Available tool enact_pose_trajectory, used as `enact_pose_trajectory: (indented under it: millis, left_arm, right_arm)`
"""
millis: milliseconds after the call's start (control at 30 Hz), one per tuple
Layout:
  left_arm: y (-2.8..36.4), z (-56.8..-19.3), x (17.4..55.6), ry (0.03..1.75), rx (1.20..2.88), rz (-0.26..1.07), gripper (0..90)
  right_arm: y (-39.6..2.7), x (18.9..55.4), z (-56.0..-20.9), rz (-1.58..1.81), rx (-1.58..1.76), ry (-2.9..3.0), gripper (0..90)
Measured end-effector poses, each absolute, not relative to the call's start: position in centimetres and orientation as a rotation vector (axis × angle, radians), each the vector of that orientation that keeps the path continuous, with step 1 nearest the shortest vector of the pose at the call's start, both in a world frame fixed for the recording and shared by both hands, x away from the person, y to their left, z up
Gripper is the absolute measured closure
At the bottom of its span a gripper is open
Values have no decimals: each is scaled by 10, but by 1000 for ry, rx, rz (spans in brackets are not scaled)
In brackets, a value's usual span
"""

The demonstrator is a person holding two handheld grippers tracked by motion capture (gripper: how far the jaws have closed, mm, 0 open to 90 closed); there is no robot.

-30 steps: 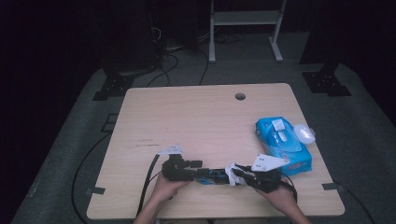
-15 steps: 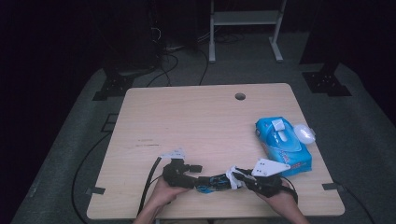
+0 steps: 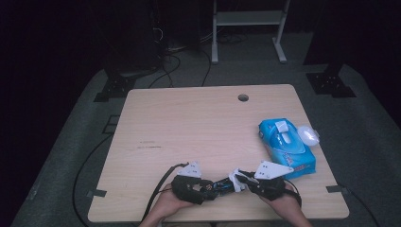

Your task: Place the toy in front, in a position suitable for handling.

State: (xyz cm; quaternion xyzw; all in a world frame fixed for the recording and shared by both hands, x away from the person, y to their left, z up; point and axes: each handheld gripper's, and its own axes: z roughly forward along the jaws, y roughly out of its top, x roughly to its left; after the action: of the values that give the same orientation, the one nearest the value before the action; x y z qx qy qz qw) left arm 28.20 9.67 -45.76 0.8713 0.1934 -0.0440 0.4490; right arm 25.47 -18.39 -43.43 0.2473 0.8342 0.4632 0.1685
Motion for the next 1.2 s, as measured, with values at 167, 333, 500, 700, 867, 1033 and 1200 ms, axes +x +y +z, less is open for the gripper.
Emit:
enact_pose_trajectory:
  millis: [167, 333, 500, 700, 867, 1033, 1200]
  left_arm:
    - [100, -456, 294, 446, 2149, -77, 621]
    - [104, -457, 315, 389, 2146, -107, 616]
    - [104, -453, 336, 276, 2128, -161, 650]
    - [100, -442, 348, 191, 2152, -139, 653]
    - [102, -438, 360, 143, 2136, -115, 653]
    - [102, -443, 375, 151, 2127, -63, 652]
    - [106, -453, 386, 167, 2191, -42, 643]
  right_arm:
    - [-183, 259, -433, 1311, 719, 2364, 818]
    - [-180, 274, -432, 1297, 773, 2349, 819]
    - [-176, 291, -431, 1270, 807, 2348, 819]
    - [-176, 304, -431, 1251, 829, 2345, 818]
    - [-179, 312, -428, 1297, 848, 2329, 819]
    - [-180, 319, -429, 1350, 866, 2334, 818]
    - [-180, 327, -434, 1373, 897, 2340, 819]
